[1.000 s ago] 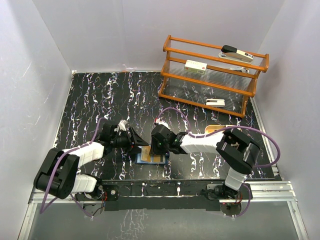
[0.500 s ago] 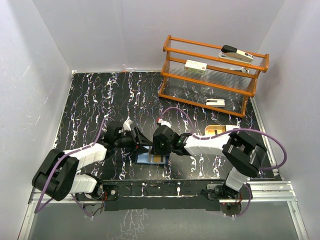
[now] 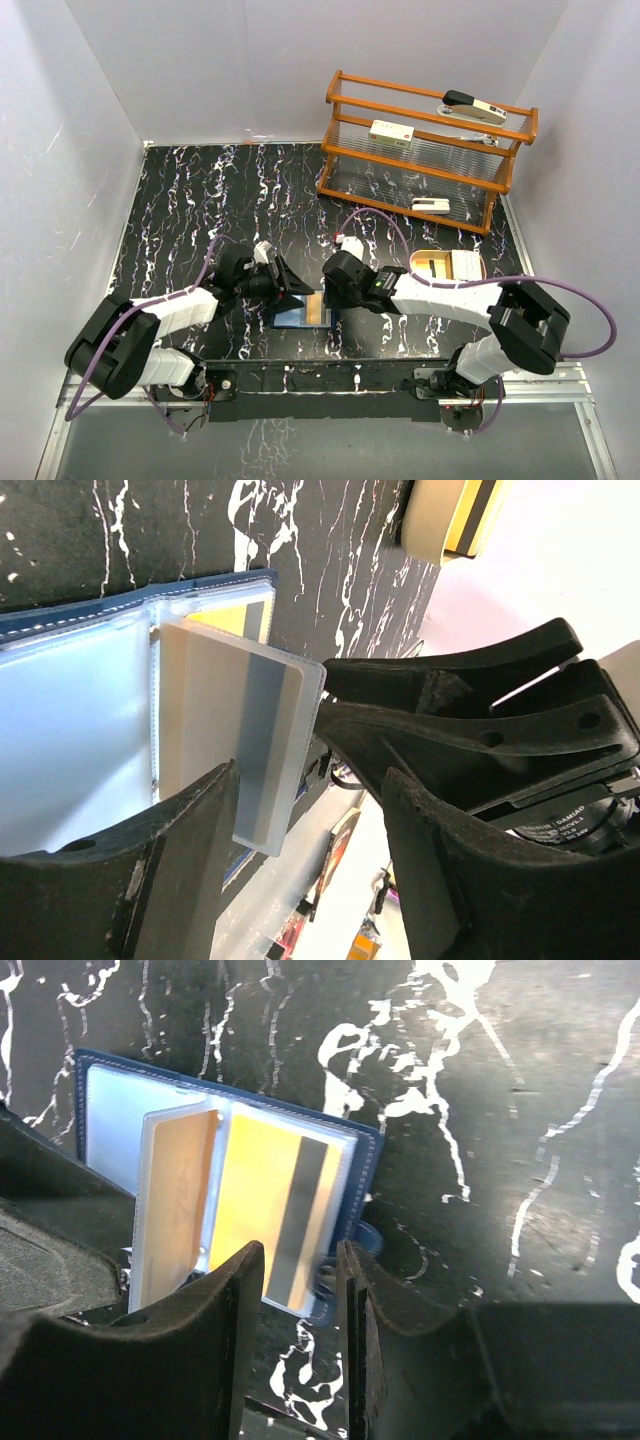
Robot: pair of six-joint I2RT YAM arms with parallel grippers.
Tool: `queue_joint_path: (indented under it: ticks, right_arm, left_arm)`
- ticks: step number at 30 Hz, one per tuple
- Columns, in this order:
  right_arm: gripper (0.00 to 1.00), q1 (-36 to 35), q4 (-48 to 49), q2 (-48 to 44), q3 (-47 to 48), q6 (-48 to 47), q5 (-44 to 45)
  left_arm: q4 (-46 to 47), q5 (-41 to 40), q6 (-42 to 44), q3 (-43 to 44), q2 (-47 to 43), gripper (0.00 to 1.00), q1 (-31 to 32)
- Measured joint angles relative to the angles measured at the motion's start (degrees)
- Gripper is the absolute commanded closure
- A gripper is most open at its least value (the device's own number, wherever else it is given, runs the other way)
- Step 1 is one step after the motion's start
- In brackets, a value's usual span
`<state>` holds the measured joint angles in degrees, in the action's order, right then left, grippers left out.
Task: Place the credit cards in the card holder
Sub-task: Turn over the card slot in the card holder, then pick up the credit card from the storage box.
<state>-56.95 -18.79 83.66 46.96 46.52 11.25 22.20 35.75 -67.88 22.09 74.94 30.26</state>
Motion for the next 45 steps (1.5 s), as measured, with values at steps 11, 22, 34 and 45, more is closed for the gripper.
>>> queue_joint_path:
  ticks: [11, 22, 34, 45]
  right_arm:
    - [0.65, 0.1, -9.7, -3.8, 0.0, 0.1, 7.6]
    - [0.62, 7.0, -18.6, -7.4, 5.3, -4.4, 13.8]
    - [0.53, 21.8, -26.6, -7.7, 8.2, -12.1, 22.2]
    - [0.49, 34.2, -30.5, -5.6, 9.2, -18.3, 28.3]
  left_arm:
    - [3.3, -0.5, -0.4, 0.9, 3.9, 0.43, 1.9]
    - [-6.7, -2.6, 6.0, 6.5, 2.9, 0.37, 2.2]
    - [-27.9, -9.0, 19.5, 15.5, -7.1, 0.01, 2.2]
    - [-45.5, -17.4, 30.4, 21.0, -14.5, 0.01, 2.2]
